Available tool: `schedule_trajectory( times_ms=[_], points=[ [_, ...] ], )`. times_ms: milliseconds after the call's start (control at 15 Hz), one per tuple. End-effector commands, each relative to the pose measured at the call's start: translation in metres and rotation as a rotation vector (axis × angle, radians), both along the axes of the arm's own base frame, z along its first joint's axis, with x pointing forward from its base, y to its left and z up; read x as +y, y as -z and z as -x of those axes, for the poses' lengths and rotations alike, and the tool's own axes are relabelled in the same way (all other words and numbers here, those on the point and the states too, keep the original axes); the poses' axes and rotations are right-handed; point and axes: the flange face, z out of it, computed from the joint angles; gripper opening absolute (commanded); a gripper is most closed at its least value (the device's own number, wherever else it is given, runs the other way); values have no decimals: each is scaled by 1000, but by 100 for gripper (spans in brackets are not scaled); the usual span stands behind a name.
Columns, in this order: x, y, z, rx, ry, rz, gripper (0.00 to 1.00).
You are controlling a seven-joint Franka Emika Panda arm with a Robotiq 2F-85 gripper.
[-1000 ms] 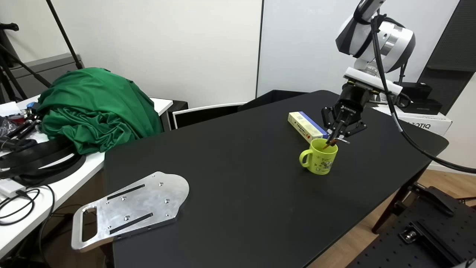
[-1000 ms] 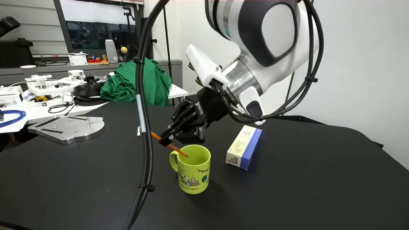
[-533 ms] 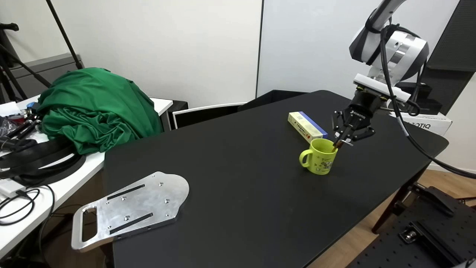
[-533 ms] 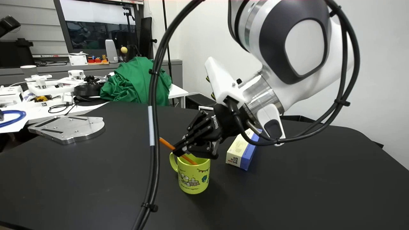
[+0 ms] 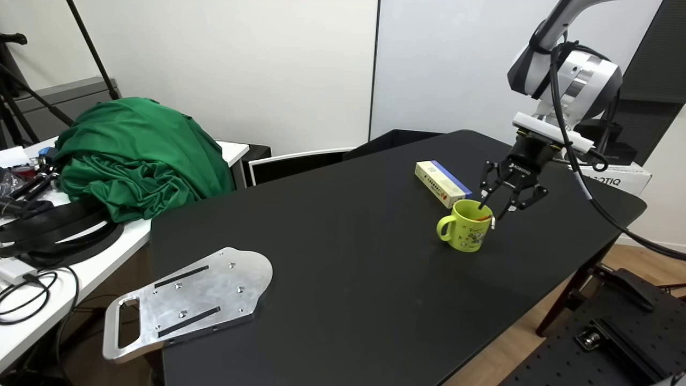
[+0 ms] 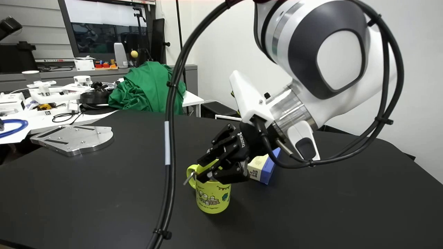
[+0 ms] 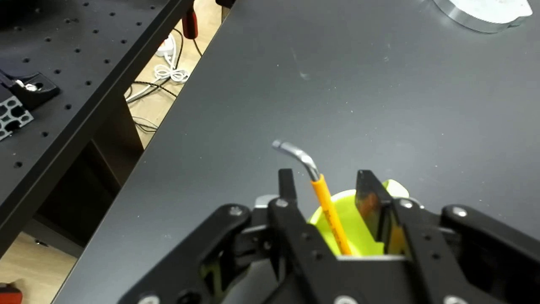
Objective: Put the orange object in the cup
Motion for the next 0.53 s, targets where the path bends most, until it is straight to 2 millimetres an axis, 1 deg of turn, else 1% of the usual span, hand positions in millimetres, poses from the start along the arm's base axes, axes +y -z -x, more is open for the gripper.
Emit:
schedule_trajectory(
  times_ms=[0,133,200,267,333,467],
  points=[
    [6,-16,-13,-5,-3,6,73],
    [18,-34,-23,-47,-44,37,87],
    [27,-50,-31,-83,-87,116,93],
    [33,-63,-37,-104,-115,158,98],
    [44,-82,-45,-130,-149,203,100],
    [69,-118,-56,-177,-228,296,100]
  ],
)
